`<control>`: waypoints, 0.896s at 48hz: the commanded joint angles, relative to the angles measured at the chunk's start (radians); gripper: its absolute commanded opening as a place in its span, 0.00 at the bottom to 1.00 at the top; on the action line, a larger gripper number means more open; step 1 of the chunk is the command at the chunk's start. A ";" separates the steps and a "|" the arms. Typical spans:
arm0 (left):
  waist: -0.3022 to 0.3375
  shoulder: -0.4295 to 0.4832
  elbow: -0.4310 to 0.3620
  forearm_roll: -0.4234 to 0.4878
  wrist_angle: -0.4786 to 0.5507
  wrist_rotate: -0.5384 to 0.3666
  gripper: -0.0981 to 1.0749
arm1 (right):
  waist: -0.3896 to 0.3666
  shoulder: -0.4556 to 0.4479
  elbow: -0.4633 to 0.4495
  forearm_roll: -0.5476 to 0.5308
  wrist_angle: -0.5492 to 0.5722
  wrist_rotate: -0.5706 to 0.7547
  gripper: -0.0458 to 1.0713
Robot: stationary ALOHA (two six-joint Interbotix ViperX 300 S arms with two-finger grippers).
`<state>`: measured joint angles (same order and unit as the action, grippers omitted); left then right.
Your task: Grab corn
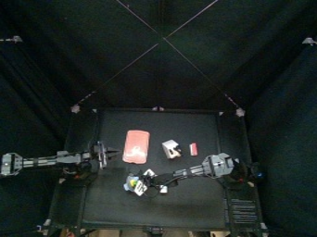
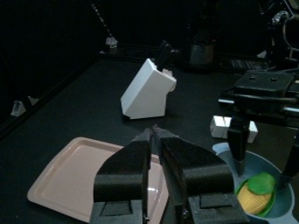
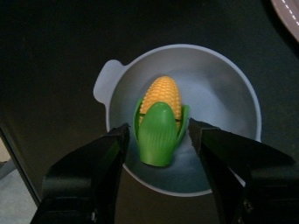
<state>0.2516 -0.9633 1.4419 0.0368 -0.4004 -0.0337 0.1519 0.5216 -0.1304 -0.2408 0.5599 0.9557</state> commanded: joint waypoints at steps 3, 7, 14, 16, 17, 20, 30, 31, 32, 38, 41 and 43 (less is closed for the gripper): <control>0.003 0.003 -0.011 0.000 -0.009 0.002 0.55 | -0.006 -0.012 -0.037 -0.005 0.008 -0.002 0.84; 0.005 0.003 -0.011 0.000 -0.009 0.002 0.55 | -0.006 -0.002 -0.044 -0.005 0.015 -0.002 0.84; 0.005 0.003 -0.011 0.000 -0.011 0.002 0.55 | -0.006 0.014 -0.057 -0.011 0.038 -0.002 0.84; 0.005 0.003 -0.011 0.000 -0.009 0.002 0.55 | -0.006 0.018 -0.061 -0.012 0.046 -0.002 0.84; 0.006 0.003 -0.011 0.000 -0.011 0.003 0.55 | -0.006 0.020 -0.063 -0.014 0.051 -0.002 0.84; 0.006 0.003 -0.011 0.000 -0.011 0.002 0.55 | -0.006 0.026 -0.071 -0.014 0.064 -0.002 0.84; 0.008 0.003 -0.008 0.000 -0.009 0.003 0.55 | -0.006 0.041 -0.095 -0.015 0.094 -0.003 0.83; 0.008 0.003 -0.008 0.000 -0.009 0.003 0.55 | -0.006 0.041 -0.097 -0.015 0.095 -0.003 0.83; 0.008 0.003 -0.008 0.000 -0.009 0.003 0.55 | -0.006 0.041 -0.100 -0.014 0.097 -0.003 0.83; 0.009 0.003 -0.008 0.000 -0.009 0.003 0.55 | -0.005 0.044 -0.103 -0.028 0.098 -0.003 0.81; 0.009 0.003 -0.006 0.000 -0.009 0.003 0.55 | -0.002 0.044 -0.103 -0.032 0.100 -0.003 0.78; 0.009 0.003 -0.006 0.000 -0.009 0.003 0.55 | -0.002 0.044 -0.103 -0.032 0.101 -0.003 0.75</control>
<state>0.2577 -0.9649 1.4481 0.0368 -0.4019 -0.0322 0.1519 0.5906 -0.2071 -0.2684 0.6611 0.9541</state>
